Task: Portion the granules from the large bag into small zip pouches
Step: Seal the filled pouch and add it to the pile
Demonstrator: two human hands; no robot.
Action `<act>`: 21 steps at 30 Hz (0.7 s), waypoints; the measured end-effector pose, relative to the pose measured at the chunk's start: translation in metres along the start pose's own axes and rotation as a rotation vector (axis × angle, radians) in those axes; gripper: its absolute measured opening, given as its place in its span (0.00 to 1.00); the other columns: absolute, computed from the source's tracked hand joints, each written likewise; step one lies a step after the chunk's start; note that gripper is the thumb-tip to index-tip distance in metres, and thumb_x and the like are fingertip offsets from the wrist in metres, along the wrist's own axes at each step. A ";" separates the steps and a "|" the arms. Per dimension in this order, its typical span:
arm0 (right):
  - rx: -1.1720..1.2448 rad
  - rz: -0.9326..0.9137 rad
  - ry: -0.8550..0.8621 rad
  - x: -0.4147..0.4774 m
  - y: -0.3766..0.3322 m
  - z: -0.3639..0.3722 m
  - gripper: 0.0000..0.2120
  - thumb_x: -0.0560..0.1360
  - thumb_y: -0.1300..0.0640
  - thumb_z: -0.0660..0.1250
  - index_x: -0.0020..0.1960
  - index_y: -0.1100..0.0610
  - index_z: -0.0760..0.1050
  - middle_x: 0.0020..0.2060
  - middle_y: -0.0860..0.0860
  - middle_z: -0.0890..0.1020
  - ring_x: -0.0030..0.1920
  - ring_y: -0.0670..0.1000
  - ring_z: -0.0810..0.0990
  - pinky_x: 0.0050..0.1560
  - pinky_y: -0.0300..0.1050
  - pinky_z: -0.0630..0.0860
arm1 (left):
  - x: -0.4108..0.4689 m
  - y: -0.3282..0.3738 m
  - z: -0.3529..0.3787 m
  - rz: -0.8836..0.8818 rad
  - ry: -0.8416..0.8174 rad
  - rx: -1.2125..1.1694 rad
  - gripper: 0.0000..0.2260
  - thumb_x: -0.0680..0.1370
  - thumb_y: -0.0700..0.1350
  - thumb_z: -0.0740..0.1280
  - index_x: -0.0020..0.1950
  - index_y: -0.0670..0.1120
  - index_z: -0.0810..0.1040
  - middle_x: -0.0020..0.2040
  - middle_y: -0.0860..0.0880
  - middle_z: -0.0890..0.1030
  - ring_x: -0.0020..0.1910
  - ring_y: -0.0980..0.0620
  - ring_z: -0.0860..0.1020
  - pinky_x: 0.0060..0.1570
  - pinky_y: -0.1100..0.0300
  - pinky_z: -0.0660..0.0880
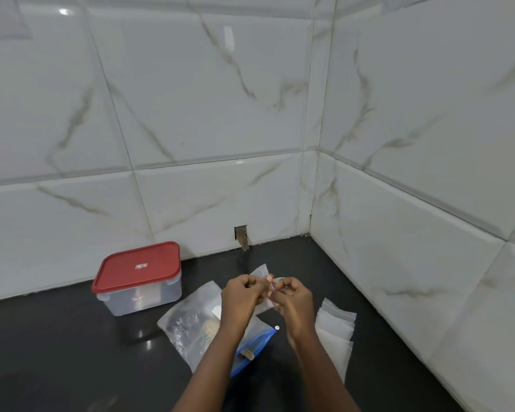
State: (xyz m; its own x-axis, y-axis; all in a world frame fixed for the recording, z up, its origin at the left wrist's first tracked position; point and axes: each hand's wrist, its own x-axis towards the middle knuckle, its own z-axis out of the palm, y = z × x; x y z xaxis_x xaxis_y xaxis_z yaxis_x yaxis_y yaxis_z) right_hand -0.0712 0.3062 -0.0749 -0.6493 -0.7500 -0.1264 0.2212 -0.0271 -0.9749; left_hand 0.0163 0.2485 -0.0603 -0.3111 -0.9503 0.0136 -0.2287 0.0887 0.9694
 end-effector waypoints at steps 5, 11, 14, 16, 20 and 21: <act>-0.007 -0.032 -0.072 -0.027 -0.003 0.009 0.08 0.70 0.70 0.70 0.38 0.60 0.75 0.36 0.57 0.85 0.41 0.55 0.84 0.46 0.48 0.81 | -0.026 -0.007 -0.017 -0.037 -0.013 0.005 0.11 0.76 0.50 0.67 0.38 0.45 0.80 0.33 0.48 0.82 0.33 0.56 0.79 0.36 0.67 0.77; 0.127 0.003 -0.071 -0.055 0.001 0.025 0.05 0.72 0.69 0.69 0.42 0.62 0.75 0.38 0.57 0.85 0.41 0.52 0.85 0.43 0.41 0.82 | -0.037 -0.019 -0.040 -0.133 -0.083 -0.257 0.08 0.78 0.43 0.66 0.40 0.42 0.79 0.33 0.46 0.80 0.33 0.55 0.78 0.36 0.63 0.76; 0.090 0.013 -0.061 -0.062 0.004 0.031 0.04 0.72 0.67 0.70 0.44 0.63 0.75 0.33 0.51 0.84 0.37 0.49 0.84 0.41 0.39 0.82 | -0.043 -0.027 -0.050 -0.126 -0.087 -0.278 0.08 0.79 0.41 0.64 0.42 0.42 0.79 0.34 0.47 0.80 0.34 0.54 0.77 0.36 0.63 0.75; 0.066 0.029 -0.076 -0.064 0.004 0.034 0.05 0.72 0.66 0.71 0.44 0.62 0.75 0.35 0.54 0.84 0.39 0.52 0.84 0.44 0.44 0.82 | -0.046 -0.030 -0.054 -0.138 -0.093 -0.289 0.09 0.79 0.39 0.62 0.41 0.42 0.78 0.33 0.47 0.78 0.34 0.53 0.76 0.36 0.62 0.74; -0.012 0.048 -0.138 -0.068 0.003 0.037 0.06 0.71 0.67 0.71 0.43 0.61 0.74 0.38 0.58 0.83 0.39 0.52 0.83 0.40 0.43 0.80 | -0.050 -0.032 -0.063 -0.138 -0.110 -0.260 0.11 0.78 0.37 0.62 0.37 0.43 0.76 0.30 0.47 0.76 0.31 0.54 0.73 0.35 0.63 0.72; -0.052 0.044 -0.153 -0.069 0.002 0.037 0.06 0.71 0.68 0.71 0.43 0.61 0.74 0.38 0.57 0.83 0.38 0.51 0.83 0.38 0.41 0.80 | -0.051 -0.031 -0.065 -0.135 -0.113 -0.255 0.11 0.78 0.37 0.63 0.36 0.43 0.76 0.29 0.48 0.75 0.30 0.54 0.73 0.34 0.63 0.72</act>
State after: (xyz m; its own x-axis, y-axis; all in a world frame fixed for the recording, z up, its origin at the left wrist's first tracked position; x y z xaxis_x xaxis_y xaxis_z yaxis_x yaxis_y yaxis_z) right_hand 0.0010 0.3330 -0.0613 -0.5209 -0.8414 -0.1441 0.2070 0.0393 -0.9776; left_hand 0.0991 0.2747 -0.0756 -0.3977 -0.9079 -0.1330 -0.0410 -0.1272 0.9910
